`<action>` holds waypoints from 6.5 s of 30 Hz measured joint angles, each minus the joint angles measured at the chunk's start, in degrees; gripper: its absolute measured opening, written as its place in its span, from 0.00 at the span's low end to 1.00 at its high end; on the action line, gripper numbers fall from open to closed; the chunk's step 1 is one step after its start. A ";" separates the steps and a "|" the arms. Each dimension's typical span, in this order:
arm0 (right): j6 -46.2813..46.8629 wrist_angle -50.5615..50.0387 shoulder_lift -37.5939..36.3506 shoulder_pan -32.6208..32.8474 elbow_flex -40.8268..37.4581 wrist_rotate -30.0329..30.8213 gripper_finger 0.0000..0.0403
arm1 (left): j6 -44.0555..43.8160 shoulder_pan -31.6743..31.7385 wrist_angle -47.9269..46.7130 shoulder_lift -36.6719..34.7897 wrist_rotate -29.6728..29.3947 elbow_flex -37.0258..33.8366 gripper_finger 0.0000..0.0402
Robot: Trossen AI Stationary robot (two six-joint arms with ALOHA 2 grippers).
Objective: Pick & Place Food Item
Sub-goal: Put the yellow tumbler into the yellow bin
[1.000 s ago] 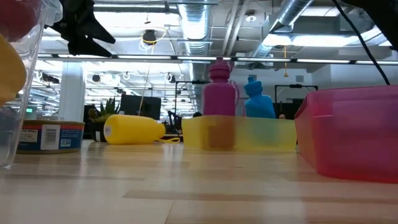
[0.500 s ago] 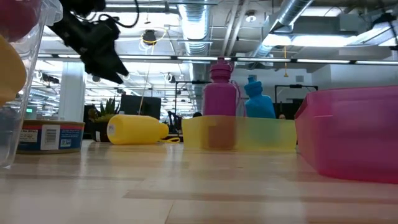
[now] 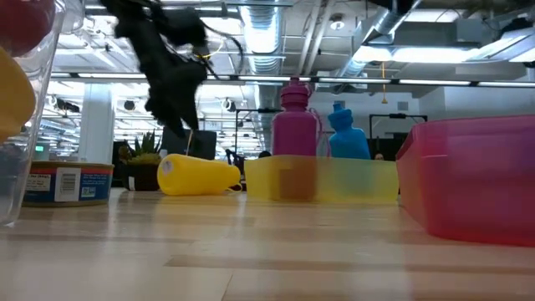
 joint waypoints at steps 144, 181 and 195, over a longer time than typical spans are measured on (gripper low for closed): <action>-13.85 -100.68 49.62 -50.29 94.30 -72.43 0.75 | 25.35 -5.74 62.15 0.84 -5.63 -18.87 0.36; -15.20 -94.51 49.99 -48.51 89.51 -70.97 0.69 | 27.06 -6.68 62.95 0.93 -2.89 -18.85 0.36; -14.50 -94.55 49.99 -47.23 89.51 -71.14 0.54 | 27.06 -6.65 62.90 0.93 -3.13 -18.83 0.36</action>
